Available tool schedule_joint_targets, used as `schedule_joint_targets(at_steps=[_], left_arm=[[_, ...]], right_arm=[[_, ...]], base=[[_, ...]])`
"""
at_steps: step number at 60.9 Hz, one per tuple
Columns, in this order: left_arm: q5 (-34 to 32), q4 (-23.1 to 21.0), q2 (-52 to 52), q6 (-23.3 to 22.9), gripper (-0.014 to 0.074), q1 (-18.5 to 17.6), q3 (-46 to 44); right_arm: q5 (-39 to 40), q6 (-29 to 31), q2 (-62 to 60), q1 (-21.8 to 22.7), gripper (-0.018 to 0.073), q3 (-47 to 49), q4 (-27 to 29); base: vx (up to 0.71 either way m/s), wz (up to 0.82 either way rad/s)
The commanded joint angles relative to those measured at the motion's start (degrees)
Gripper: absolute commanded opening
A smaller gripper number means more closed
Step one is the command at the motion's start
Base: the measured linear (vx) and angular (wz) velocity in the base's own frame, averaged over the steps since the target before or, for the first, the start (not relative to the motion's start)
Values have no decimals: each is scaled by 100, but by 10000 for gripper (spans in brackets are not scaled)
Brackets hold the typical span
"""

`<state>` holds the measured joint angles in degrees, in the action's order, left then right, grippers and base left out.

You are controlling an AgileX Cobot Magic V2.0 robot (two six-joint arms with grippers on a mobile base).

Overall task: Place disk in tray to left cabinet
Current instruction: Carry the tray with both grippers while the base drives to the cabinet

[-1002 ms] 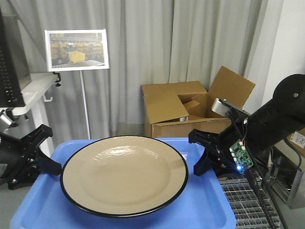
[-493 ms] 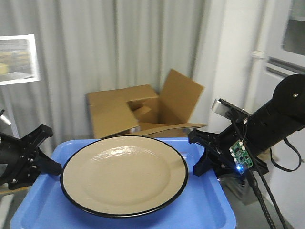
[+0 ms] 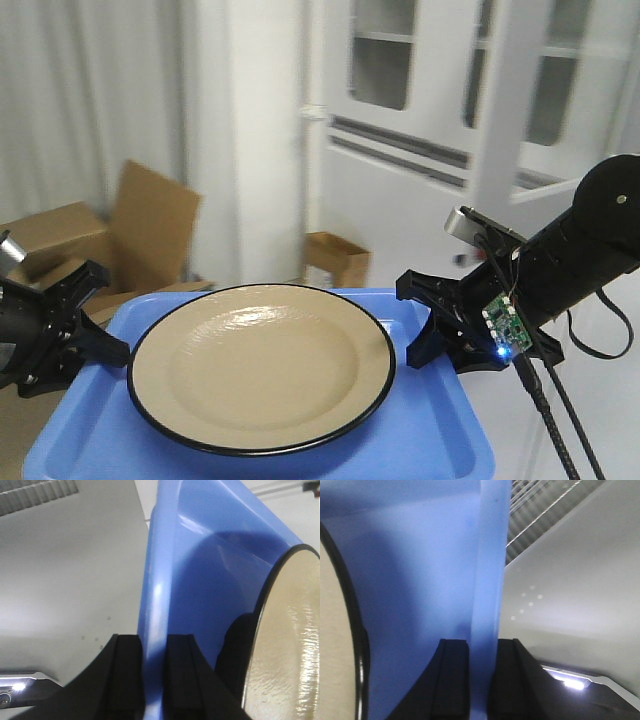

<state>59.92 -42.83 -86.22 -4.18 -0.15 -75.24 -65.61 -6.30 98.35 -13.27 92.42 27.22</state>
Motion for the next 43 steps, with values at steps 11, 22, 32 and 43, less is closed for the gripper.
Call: schedule_joint_targets(at_steps=[11, 22, 32, 43], left_arm=[[102, -1330, 257, -134, 0, -201, -205], [102, -1330, 257, -134, 0, -201, -205], [102, -1330, 257, -134, 0, -201, -205], [102, -1330, 257, -134, 0, -201, -205]], right_arm=[[191, 67, -309, -152, -4, 228, 1210], [191, 67, -309, -152, -4, 228, 1210], [196, 67, -309, -152, -4, 228, 1210], [196, 67, -309, -152, -4, 228, 1210]], base=[[17, -67], [15, -60], [14, -55], [14, -54]])
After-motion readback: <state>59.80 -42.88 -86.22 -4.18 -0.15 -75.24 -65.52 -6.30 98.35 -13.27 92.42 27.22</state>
